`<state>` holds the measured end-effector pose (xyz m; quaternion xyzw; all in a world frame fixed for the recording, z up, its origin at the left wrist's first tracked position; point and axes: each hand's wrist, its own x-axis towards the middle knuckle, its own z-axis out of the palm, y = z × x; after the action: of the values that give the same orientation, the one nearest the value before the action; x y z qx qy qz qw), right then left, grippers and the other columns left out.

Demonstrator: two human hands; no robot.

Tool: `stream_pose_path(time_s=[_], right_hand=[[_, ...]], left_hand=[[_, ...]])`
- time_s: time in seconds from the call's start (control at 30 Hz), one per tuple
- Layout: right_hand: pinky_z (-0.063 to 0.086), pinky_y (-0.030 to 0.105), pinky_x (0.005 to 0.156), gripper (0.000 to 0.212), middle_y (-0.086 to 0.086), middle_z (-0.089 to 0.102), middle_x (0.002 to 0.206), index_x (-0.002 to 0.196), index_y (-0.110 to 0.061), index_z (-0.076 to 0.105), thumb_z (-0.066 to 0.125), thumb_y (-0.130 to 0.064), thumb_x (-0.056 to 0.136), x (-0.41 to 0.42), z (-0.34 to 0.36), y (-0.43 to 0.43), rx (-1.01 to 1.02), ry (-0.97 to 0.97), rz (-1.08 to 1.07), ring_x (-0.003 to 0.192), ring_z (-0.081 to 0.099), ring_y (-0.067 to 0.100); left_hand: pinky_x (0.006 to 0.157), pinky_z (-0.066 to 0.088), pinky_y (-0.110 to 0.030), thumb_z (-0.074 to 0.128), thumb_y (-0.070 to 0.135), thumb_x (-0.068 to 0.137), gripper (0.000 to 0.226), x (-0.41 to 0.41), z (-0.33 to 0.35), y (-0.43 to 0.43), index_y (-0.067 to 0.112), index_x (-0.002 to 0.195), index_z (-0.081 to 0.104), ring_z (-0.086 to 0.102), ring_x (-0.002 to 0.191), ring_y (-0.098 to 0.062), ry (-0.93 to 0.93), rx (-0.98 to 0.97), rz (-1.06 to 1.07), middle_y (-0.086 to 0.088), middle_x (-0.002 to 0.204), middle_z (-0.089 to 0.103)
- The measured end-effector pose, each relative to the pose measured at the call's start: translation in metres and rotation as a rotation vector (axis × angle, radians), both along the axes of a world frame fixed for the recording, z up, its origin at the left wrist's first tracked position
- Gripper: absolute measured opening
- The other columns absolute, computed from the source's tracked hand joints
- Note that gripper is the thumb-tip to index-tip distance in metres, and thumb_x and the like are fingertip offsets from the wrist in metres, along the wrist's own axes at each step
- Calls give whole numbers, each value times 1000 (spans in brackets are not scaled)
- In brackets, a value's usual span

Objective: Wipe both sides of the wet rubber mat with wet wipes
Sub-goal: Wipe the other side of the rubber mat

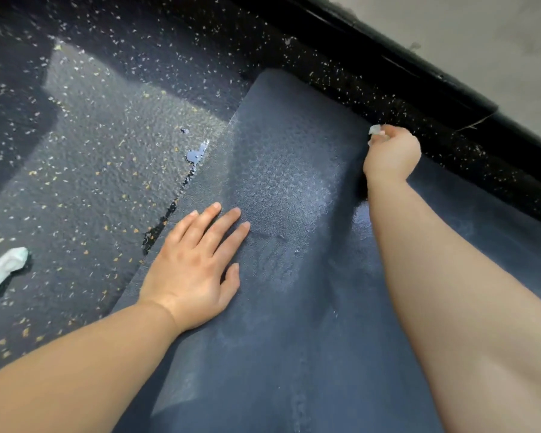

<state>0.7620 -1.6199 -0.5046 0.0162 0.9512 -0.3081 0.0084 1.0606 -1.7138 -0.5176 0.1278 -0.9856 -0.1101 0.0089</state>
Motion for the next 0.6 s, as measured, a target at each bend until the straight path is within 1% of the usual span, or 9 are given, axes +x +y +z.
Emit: stream_pose_path(time_s=[0.1, 0.17, 0.23, 0.3, 0.33, 0.37, 0.43, 0.53, 0.6], right_hand=[[40, 25, 70, 30, 8, 60, 114, 107, -14, 67, 42, -9, 92, 8, 4, -25, 83, -61, 19, 100, 57, 22], [39, 26, 73, 25, 10, 58, 106, 97, -12, 69, 44, -11, 91, 47, 4, -43, 108, 7, 271, 97, 54, 24], [40, 28, 80, 20, 11, 57, 96, 85, -12, 68, 49, -11, 91, 94, 3, -52, 122, 30, 628, 92, 52, 24], [35, 16, 80, 18, 6, 59, 96, 100, -13, 72, 56, -13, 91, 115, 5, -47, 56, -30, 869, 90, 52, 15], [33, 14, 78, 18, 3, 58, 93, 103, -13, 71, 58, -15, 90, 109, 10, -43, 20, -25, 899, 86, 49, 10], [33, 16, 75, 18, 0, 55, 88, 100, -12, 72, 59, -17, 89, 97, 15, -40, 20, 16, 859, 82, 47, 8], [38, 26, 73, 17, 3, 56, 83, 91, -11, 70, 56, -19, 88, 56, 17, -34, 75, 105, 604, 78, 49, 13], [45, 31, 84, 25, 13, 62, 110, 106, -15, 68, 48, -19, 93, 3, 17, -32, 83, -26, 156, 100, 59, 24], [44, 28, 85, 27, 10, 62, 115, 111, -18, 67, 47, -19, 94, -1, 10, -44, 88, -99, 92, 105, 59, 23]], left_hand=[[105, 29, -48, 39, 33, 82, 55, 0, -1, 0, 9, 127, 60, 48, 126, -37, -4, 1, -8, -13, 135, 53], [105, 29, -48, 39, 33, 82, 55, -1, 1, 0, 9, 127, 60, 48, 126, -37, -12, 4, -10, -13, 135, 53], [105, 28, -47, 39, 32, 82, 55, -1, 2, 1, 8, 127, 60, 48, 126, -38, -17, 2, -6, -13, 135, 54], [105, 29, -47, 39, 32, 82, 55, 0, 3, 1, 8, 126, 61, 49, 125, -38, -13, 8, -1, -13, 134, 54], [105, 29, -47, 39, 32, 82, 54, 0, 3, 0, 8, 126, 61, 49, 125, -38, -10, 10, -1, -13, 134, 54], [105, 29, -47, 39, 32, 82, 54, 0, 2, 0, 8, 126, 61, 49, 125, -38, -8, 11, -2, -13, 134, 54], [105, 29, -48, 39, 32, 82, 54, 0, 1, 0, 8, 126, 61, 49, 125, -38, -5, 15, -2, -13, 134, 54], [105, 29, -49, 39, 32, 83, 54, 0, -1, -1, 8, 127, 60, 48, 126, -37, -2, 27, -2, -13, 135, 53], [105, 30, -49, 40, 32, 83, 54, 1, -1, -1, 9, 127, 60, 48, 126, -37, 3, 33, 2, -12, 135, 54]])
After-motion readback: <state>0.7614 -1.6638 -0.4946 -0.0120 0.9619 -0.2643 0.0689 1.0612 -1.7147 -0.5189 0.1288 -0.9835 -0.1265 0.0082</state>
